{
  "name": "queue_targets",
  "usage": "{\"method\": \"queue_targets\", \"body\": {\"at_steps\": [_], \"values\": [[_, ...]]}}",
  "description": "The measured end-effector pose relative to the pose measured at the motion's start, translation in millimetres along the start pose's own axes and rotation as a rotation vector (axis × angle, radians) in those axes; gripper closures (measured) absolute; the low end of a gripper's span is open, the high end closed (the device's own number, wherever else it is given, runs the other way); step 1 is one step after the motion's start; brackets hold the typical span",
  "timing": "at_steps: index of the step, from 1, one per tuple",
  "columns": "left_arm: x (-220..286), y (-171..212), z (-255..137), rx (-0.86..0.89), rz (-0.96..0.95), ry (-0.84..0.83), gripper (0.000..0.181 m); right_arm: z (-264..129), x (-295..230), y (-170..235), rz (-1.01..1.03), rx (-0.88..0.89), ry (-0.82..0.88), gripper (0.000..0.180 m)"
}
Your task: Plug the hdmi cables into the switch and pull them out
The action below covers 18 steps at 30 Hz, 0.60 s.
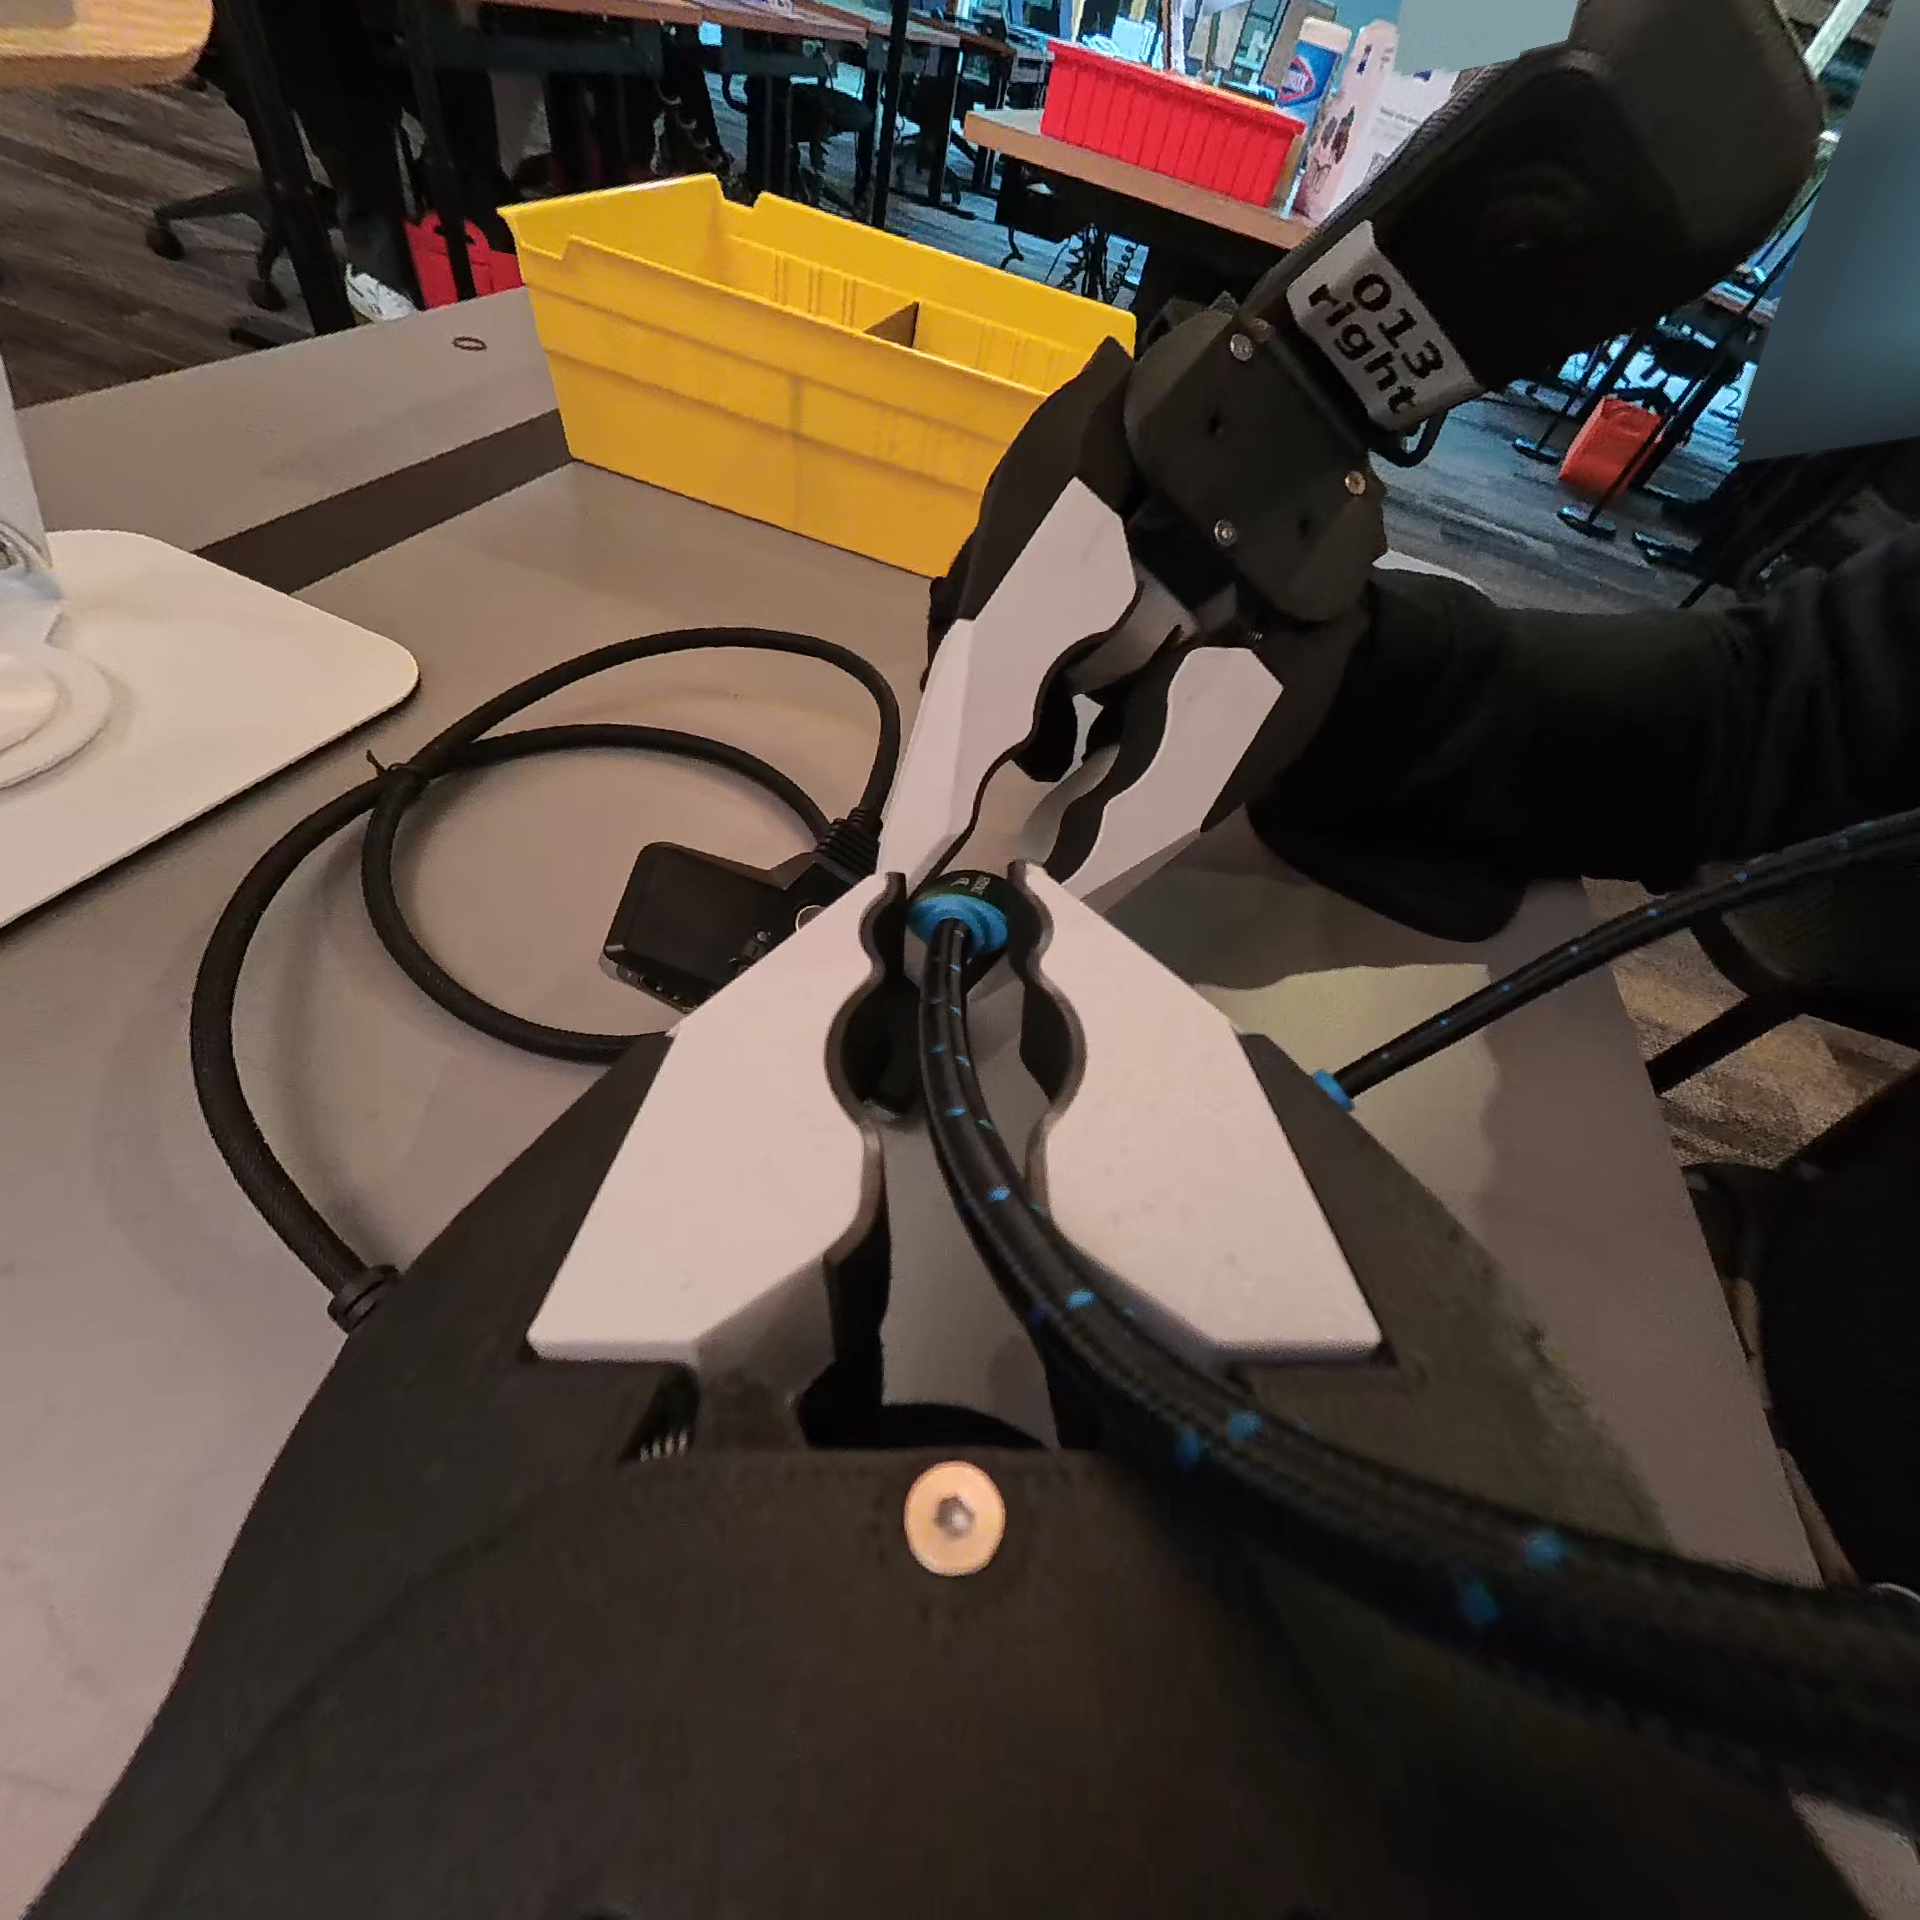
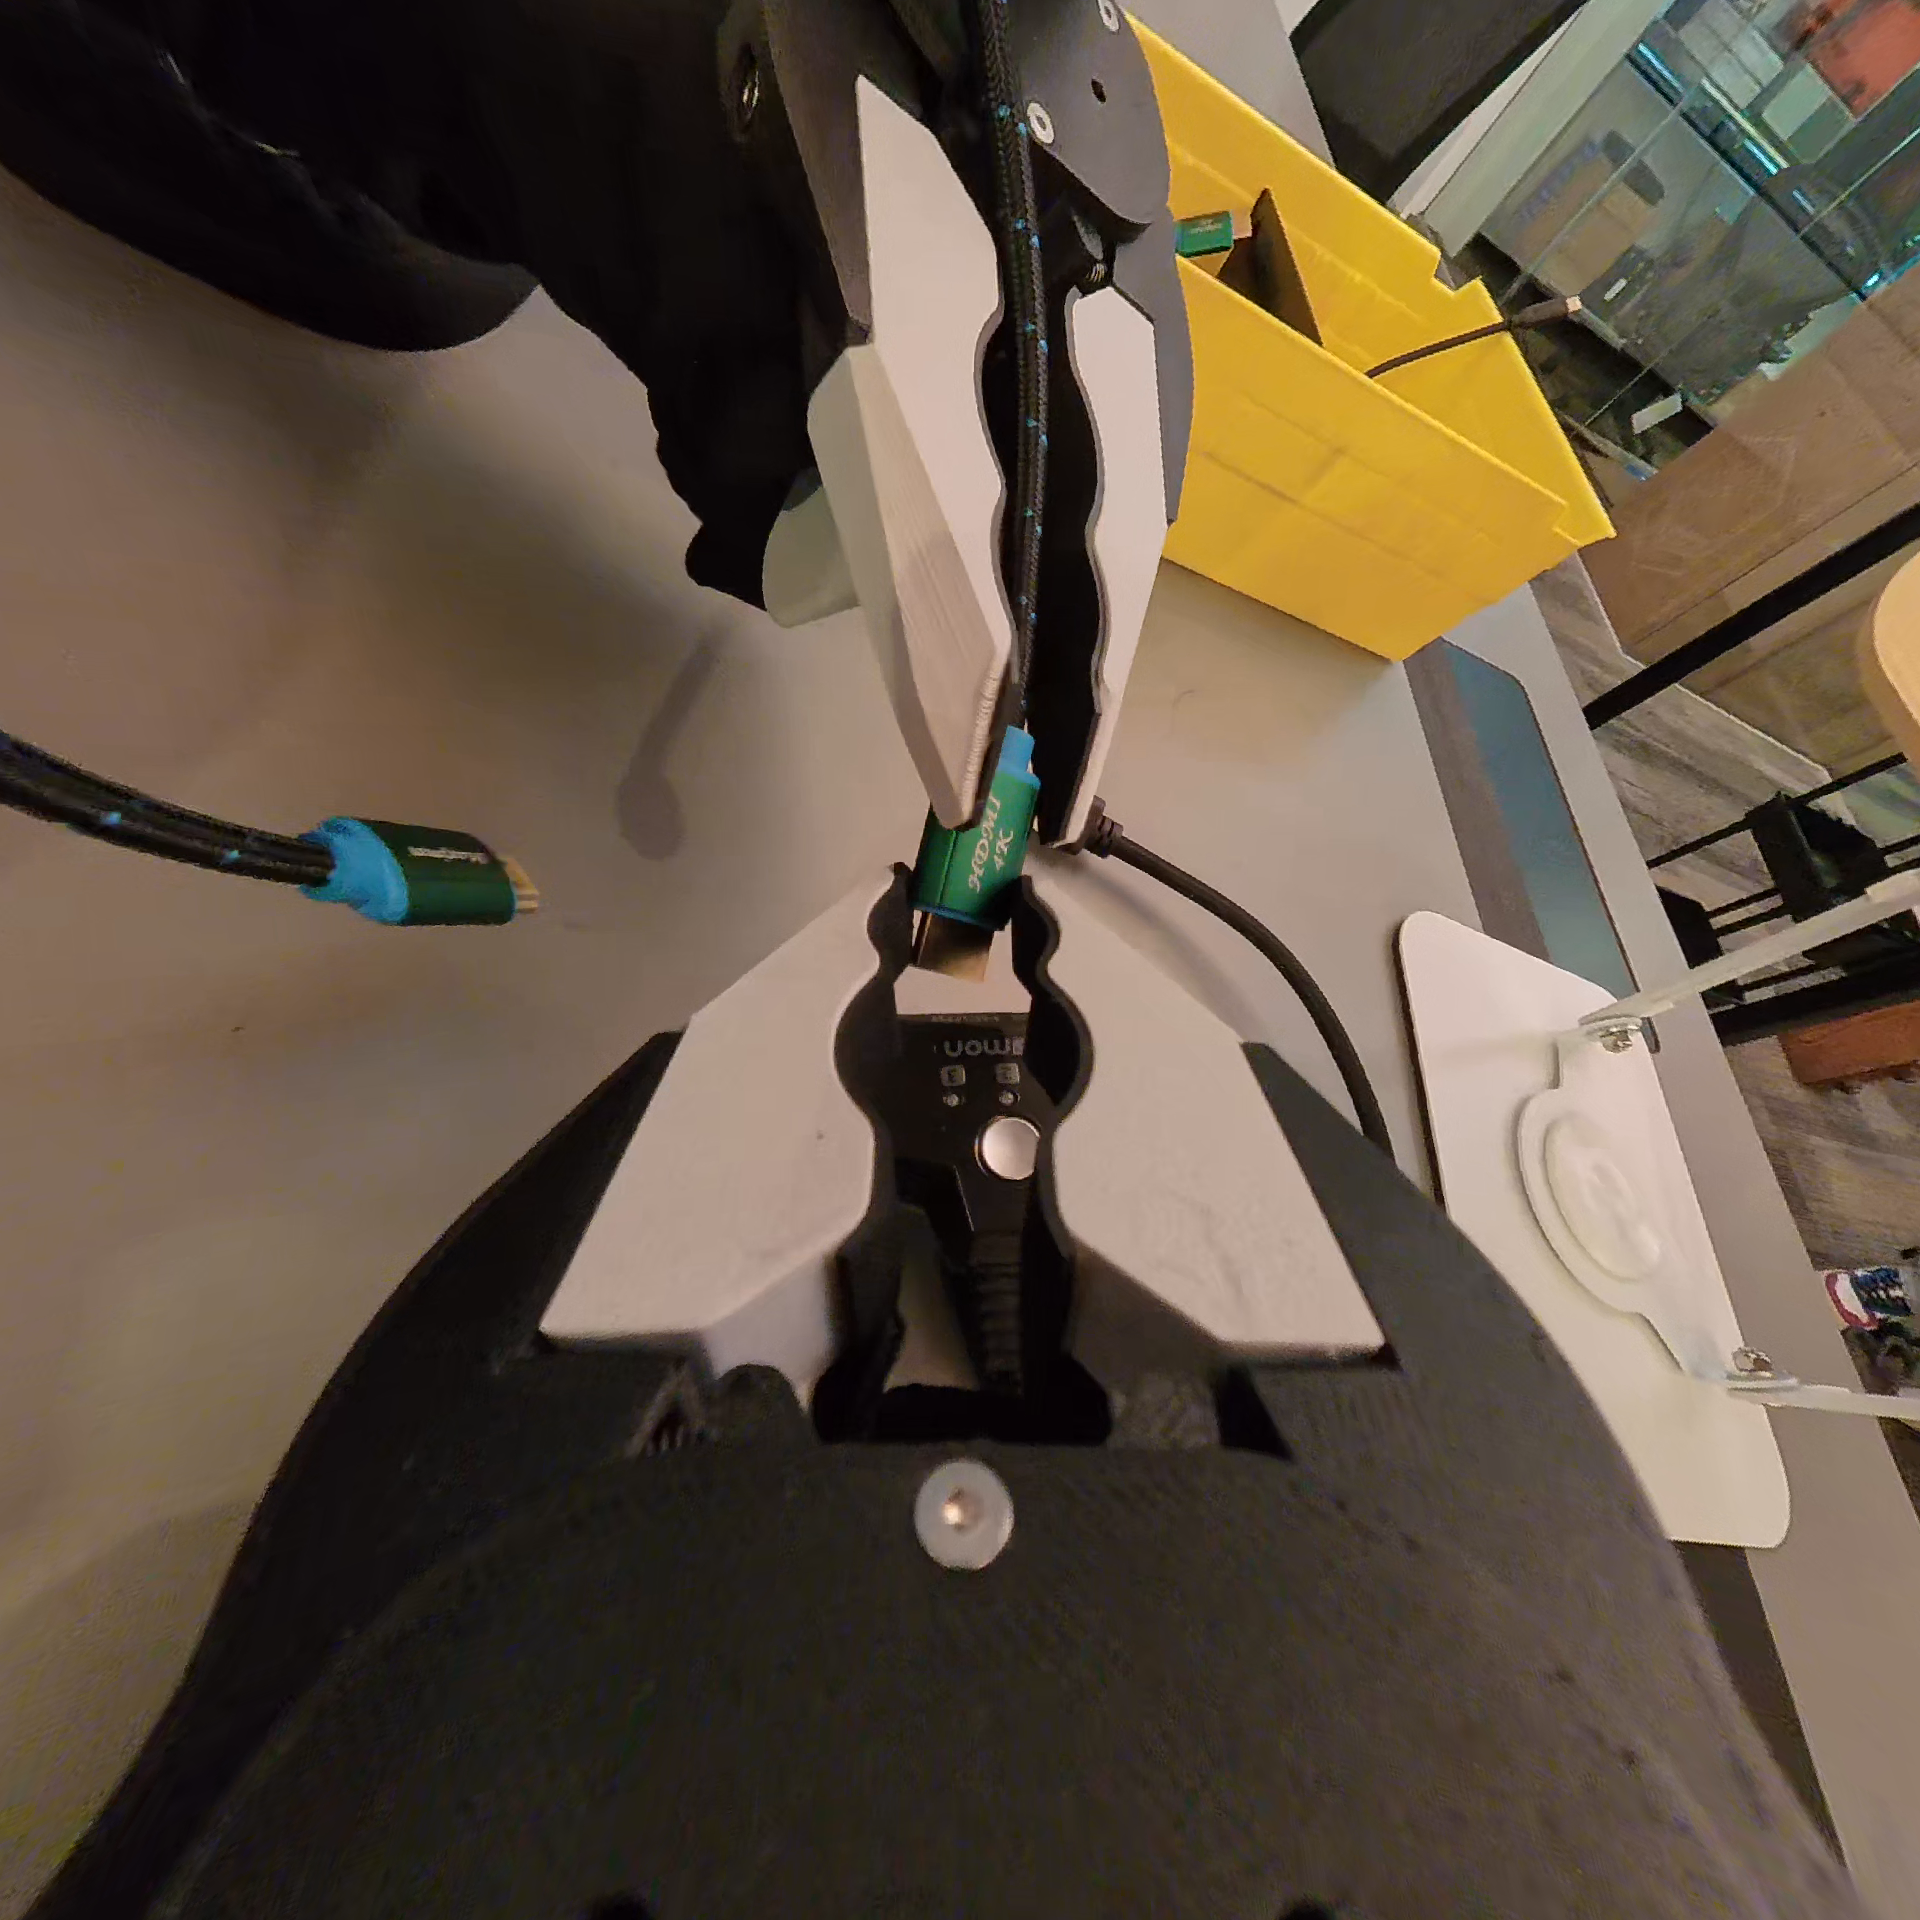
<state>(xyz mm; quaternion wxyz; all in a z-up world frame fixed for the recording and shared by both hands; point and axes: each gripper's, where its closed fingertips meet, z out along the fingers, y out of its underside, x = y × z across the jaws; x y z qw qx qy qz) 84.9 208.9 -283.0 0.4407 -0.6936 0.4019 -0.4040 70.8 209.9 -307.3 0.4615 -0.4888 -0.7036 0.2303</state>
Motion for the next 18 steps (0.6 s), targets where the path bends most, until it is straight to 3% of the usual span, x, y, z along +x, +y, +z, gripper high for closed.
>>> {"method": "queue_targets", "body": {"at_steps": [1,18], "values": [[0.4,0.5,0.0,-0.005,0.005,0.002,0.162,-0.1,-0.1,0.0,-0.002,0.000,0.000,0.162],[-3.2,1.8,-0.6,0.002,-0.039,-0.015,0.162,-0.8,8.8,-2.5,-0.028,0.004,0.065,0.161]]}}
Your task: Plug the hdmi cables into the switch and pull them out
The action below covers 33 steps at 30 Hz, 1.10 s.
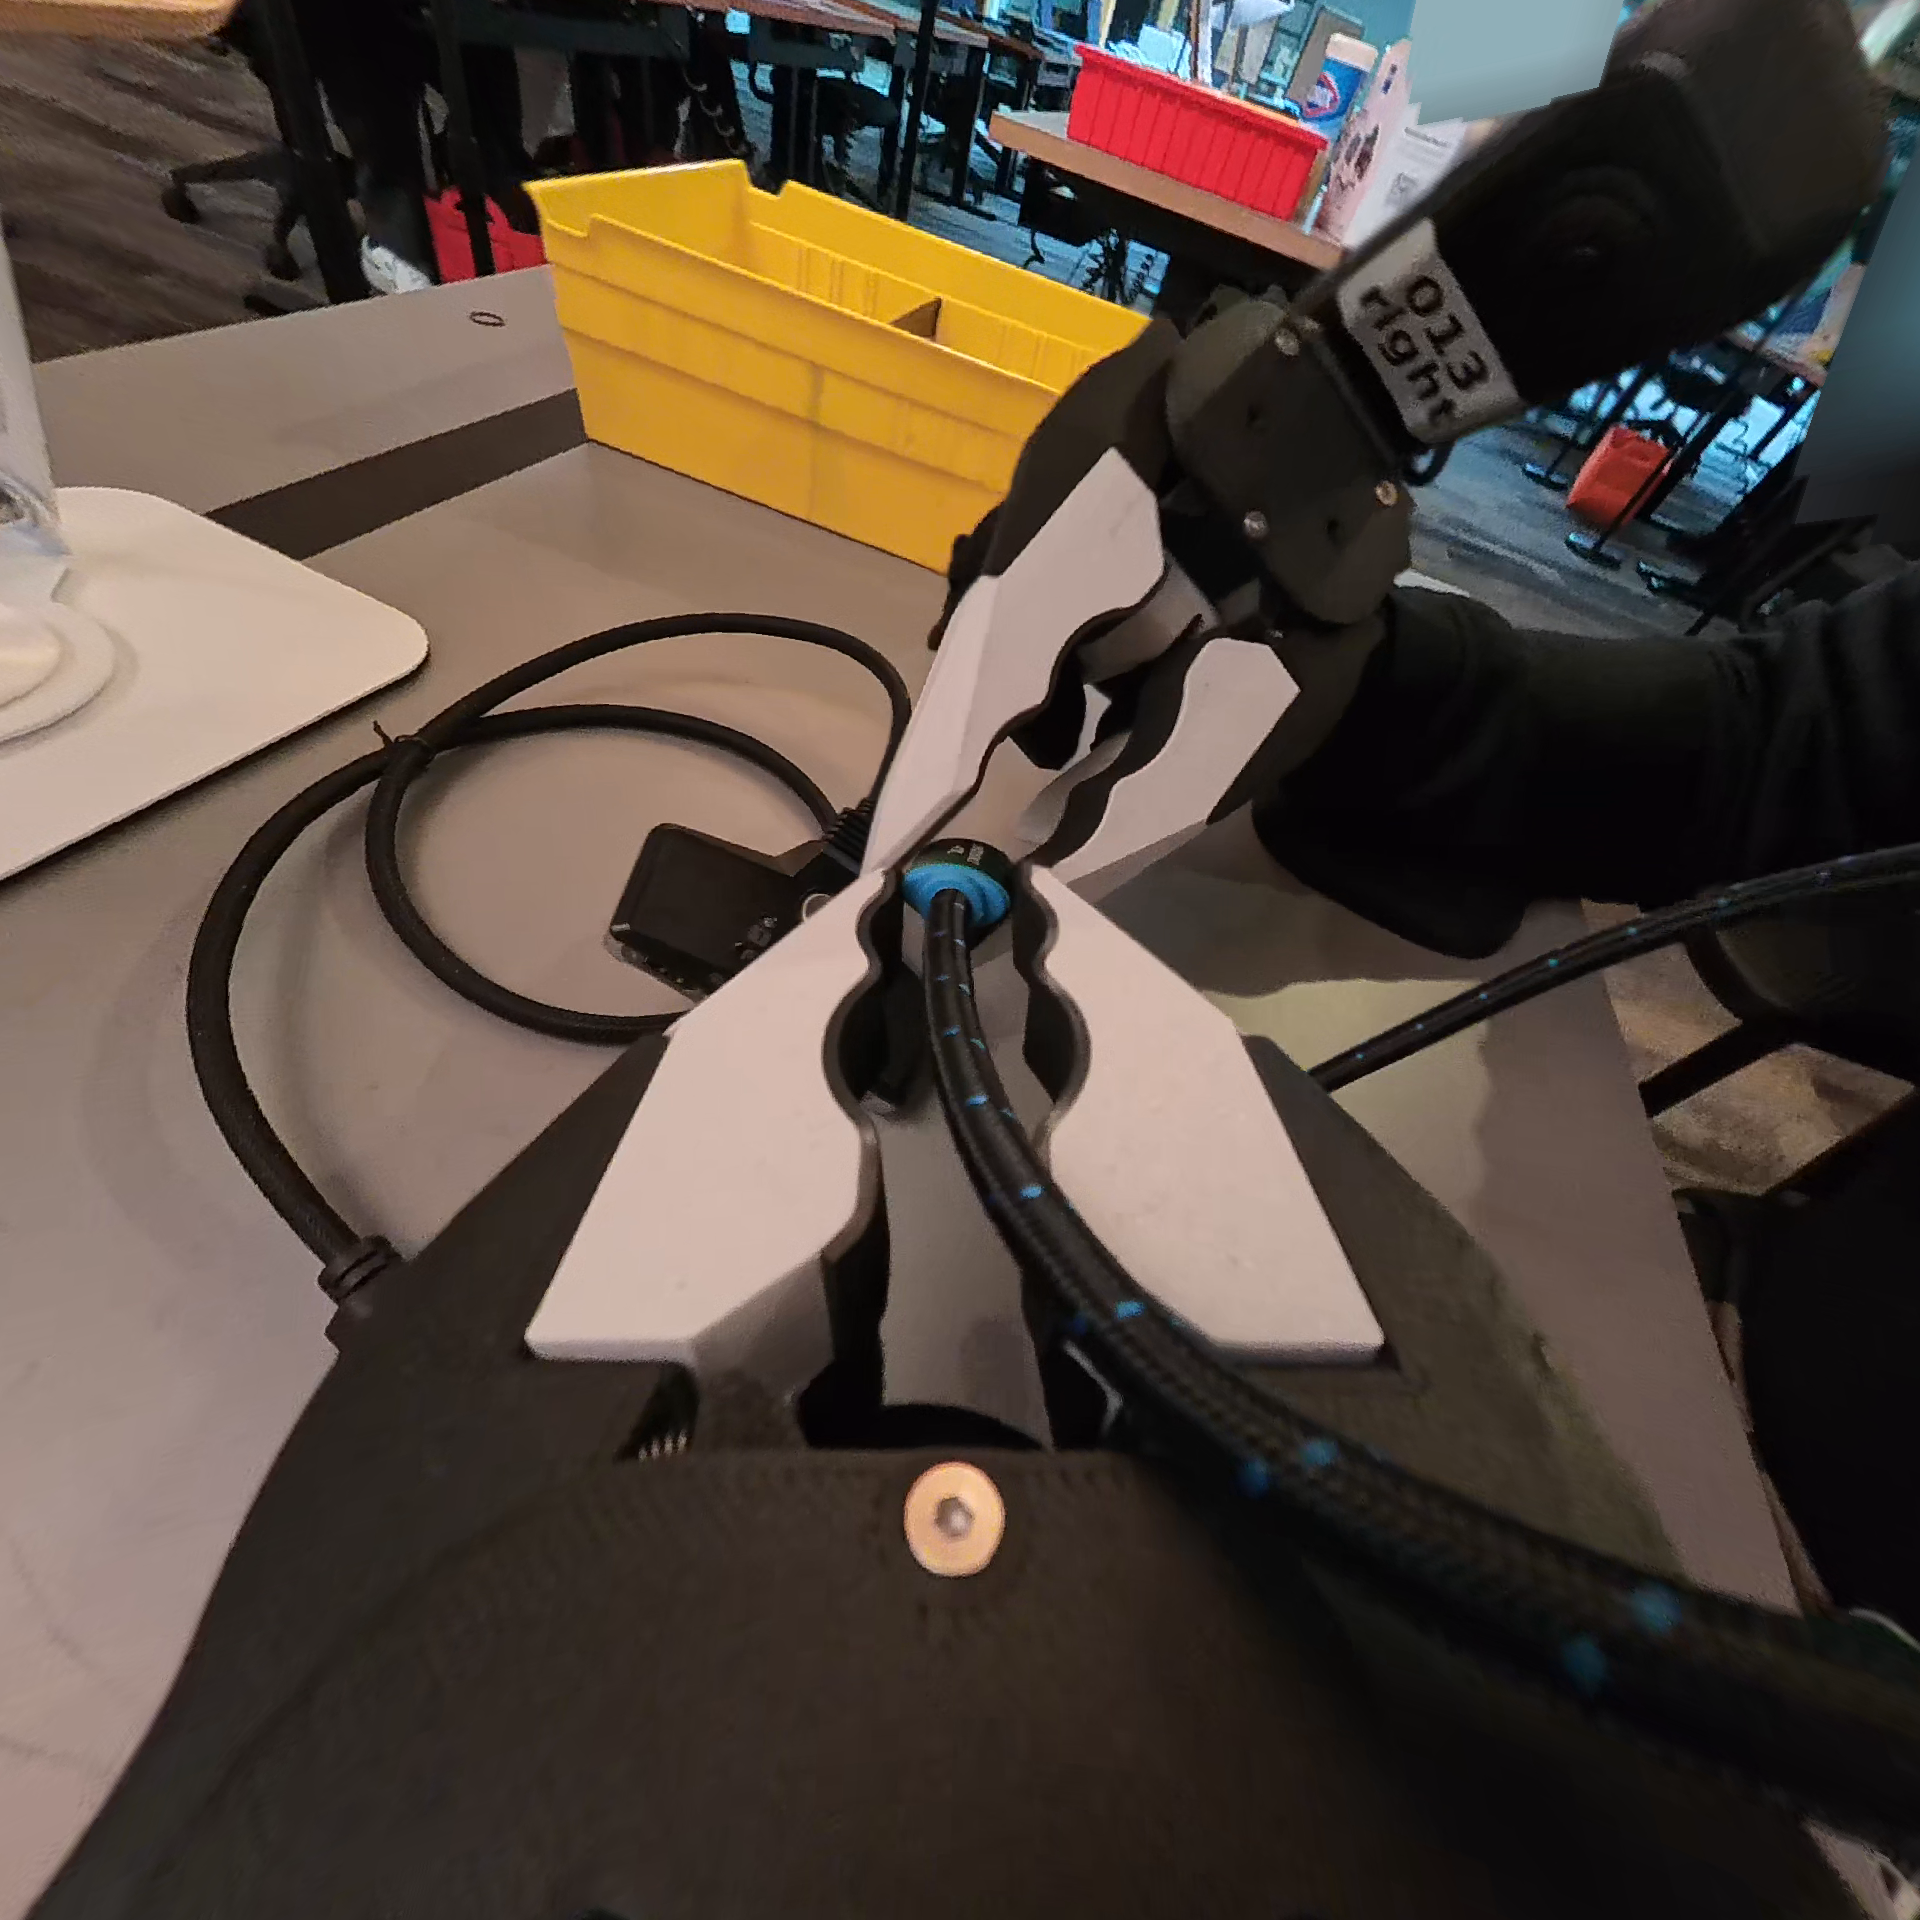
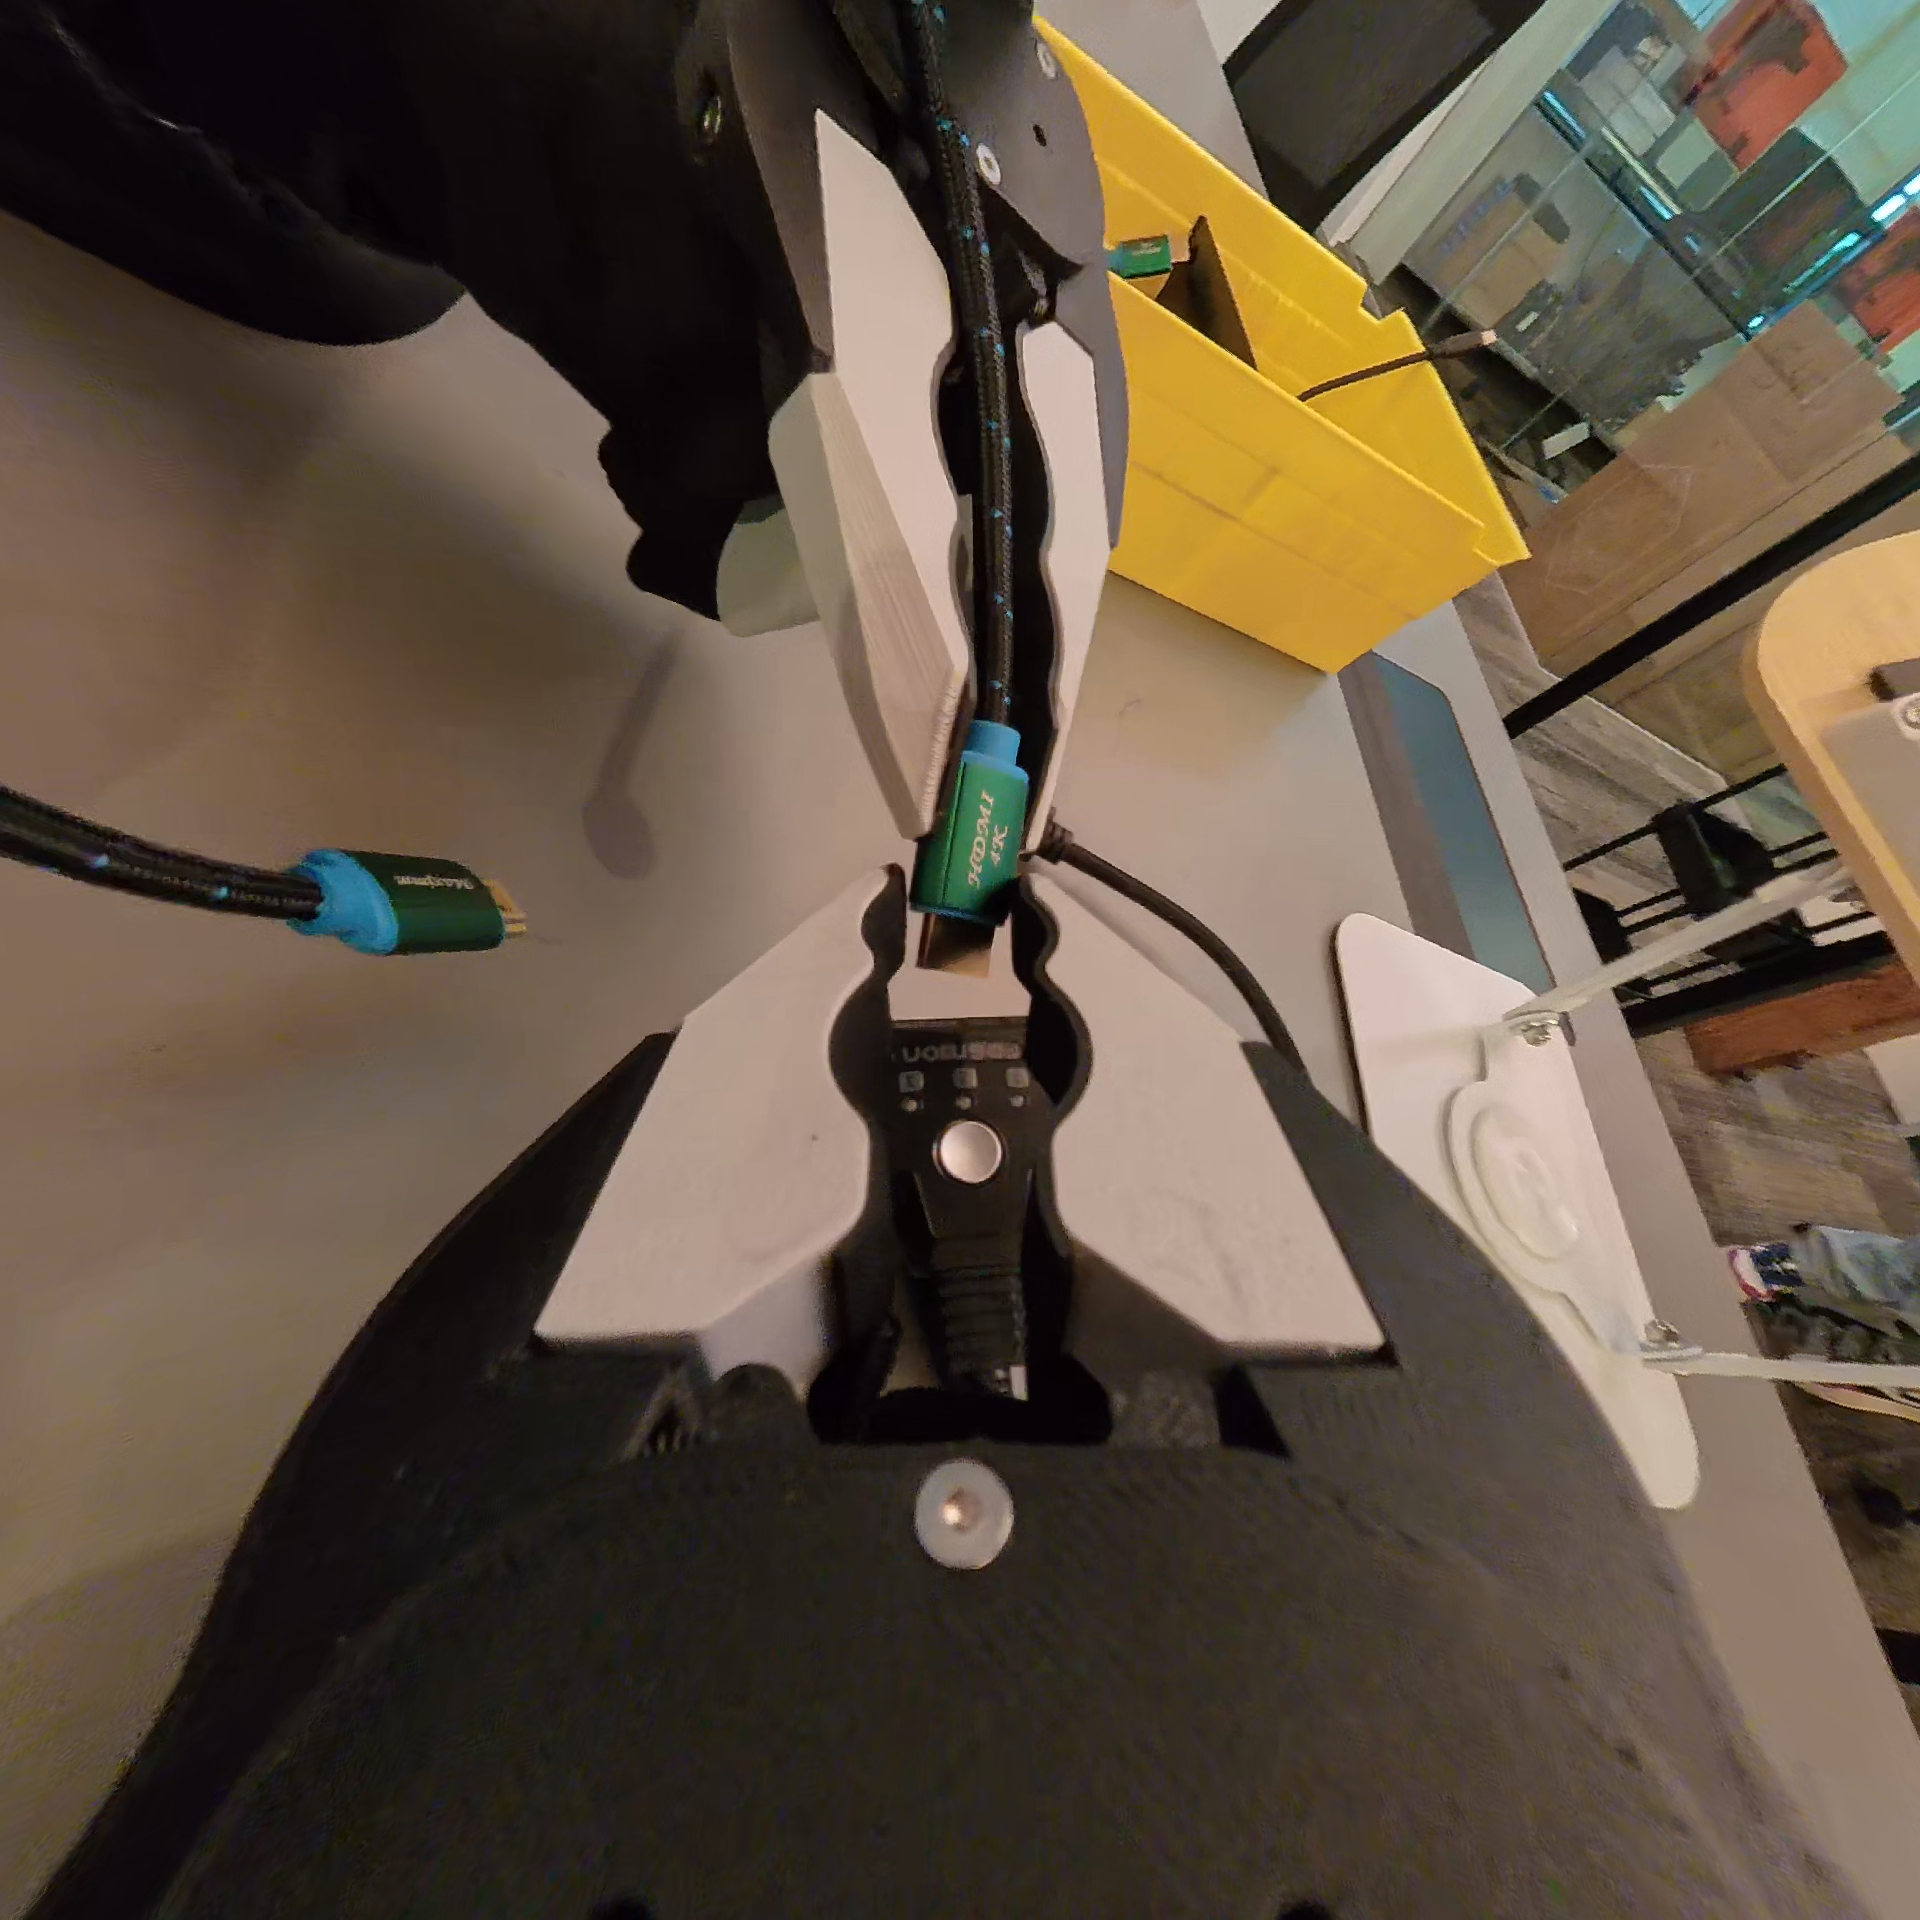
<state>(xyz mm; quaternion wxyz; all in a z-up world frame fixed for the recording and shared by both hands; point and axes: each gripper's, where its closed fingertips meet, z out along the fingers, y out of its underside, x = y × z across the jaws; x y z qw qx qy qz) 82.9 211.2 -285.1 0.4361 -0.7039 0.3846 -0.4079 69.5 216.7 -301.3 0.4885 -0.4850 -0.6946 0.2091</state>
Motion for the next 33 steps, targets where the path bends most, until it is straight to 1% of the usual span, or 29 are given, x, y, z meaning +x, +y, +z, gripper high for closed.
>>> {"method": "queue_targets", "body": {"at_steps": [4,7,10,16,22,24,26,29,33], "values": [[-8,-5,-2,0.049,-0.103,-0.013,0.162,-1,14,4,-0.106,-0.064,0.125,0.155],[-15,-9,-3,0.087,-0.192,-0.023,0.162,-4,23,4,-0.201,-0.111,0.214,0.157],[-18,-11,-3,0.119,-0.275,-0.023,0.162,-5,26,5,-0.286,-0.163,0.266,0.164],[-18,-13,-1,0.156,-0.360,-0.011,0.162,-5,28,5,-0.337,-0.192,0.292,0.172],[-19,-14,-1,0.166,-0.372,-0.012,0.163,-5,28,4,-0.337,-0.189,0.297,0.172],[-19,-15,-2,0.178,-0.378,-0.020,0.162,-4,27,3,-0.335,-0.179,0.293,0.167],[-17,-18,-3,0.190,-0.385,-0.006,0.162,-3,28,1,-0.326,-0.172,0.302,0.154],[-15,-17,-1,0.191,-0.373,-0.008,0.162,-5,30,2,-0.316,-0.170,0.307,0.154],[-13,-18,1,0.195,-0.384,0.004,0.162,-6,27,0,-0.334,-0.164,0.297,0.166]]}}
